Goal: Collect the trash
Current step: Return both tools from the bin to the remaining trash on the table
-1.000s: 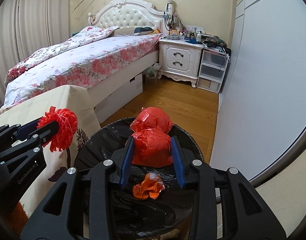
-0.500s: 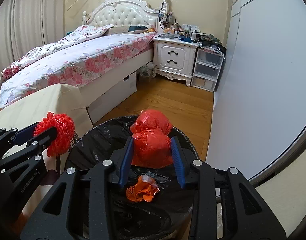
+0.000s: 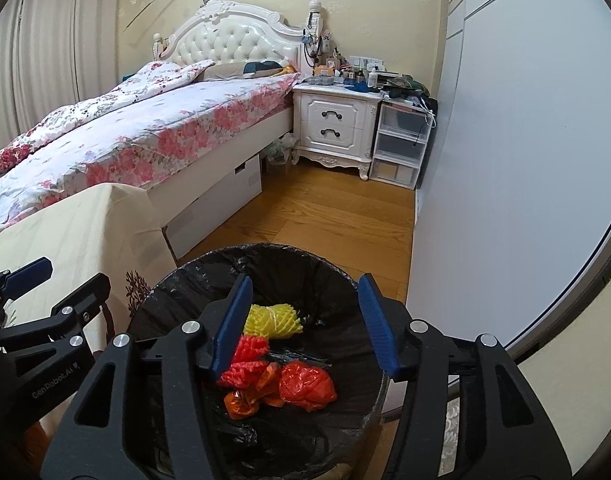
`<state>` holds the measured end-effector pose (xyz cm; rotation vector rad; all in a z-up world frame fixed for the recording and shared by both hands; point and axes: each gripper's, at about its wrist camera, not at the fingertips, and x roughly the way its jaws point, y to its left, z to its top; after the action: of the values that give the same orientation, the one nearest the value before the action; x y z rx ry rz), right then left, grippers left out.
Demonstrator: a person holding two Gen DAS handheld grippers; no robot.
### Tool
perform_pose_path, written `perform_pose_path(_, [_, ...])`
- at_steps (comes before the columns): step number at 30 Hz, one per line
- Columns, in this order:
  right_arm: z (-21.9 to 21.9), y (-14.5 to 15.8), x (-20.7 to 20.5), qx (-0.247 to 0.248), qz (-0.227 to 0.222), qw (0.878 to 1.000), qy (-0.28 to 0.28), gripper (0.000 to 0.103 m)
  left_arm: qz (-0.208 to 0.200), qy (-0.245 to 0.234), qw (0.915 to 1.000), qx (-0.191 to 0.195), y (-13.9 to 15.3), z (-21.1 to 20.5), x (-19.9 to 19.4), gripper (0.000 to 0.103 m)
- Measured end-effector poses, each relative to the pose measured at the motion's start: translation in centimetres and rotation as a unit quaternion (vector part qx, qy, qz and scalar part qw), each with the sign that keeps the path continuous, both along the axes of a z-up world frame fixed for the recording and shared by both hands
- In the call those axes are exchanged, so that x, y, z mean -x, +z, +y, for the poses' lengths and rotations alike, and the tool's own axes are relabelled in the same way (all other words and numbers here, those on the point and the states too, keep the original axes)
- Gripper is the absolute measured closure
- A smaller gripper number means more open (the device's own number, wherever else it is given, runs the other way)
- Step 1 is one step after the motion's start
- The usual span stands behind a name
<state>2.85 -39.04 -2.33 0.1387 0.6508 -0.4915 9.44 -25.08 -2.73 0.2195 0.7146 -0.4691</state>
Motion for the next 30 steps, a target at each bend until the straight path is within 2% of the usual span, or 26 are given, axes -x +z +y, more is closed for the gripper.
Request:
perform_pose_path(8, [0.8, 0.7, 0.2, -0.005, -0.006, 1.0, 0.01, 0.04, -0.002, 0.022, 0.9997, 0.001, 1.3, 2.2, 0.6, 0.028])
perform_pose_path(17, [2.4, 1.6, 0.2, -0.014, -0.01, 0.999, 0.028, 0.038, -0.01, 0.046, 0.9989, -0.003, 3.1, 5.3, 1.8, 0.028])
perform_pose_path(26, [6.8, 2.2, -0.2, -0.033, -0.01, 0.996, 0.088, 0.038, -0.018, 0.078, 0.9967, -0.007, 4.2, 10.5, 4.1, 0.028])
perform_pose_path(30, [9.3, 2.2, -0.3, -0.026, -0.004, 0.993, 0.113, 0.038, -0.027, 0.094, 0.9951, -0.016, 4.3, 12.8, 5.2, 0.028])
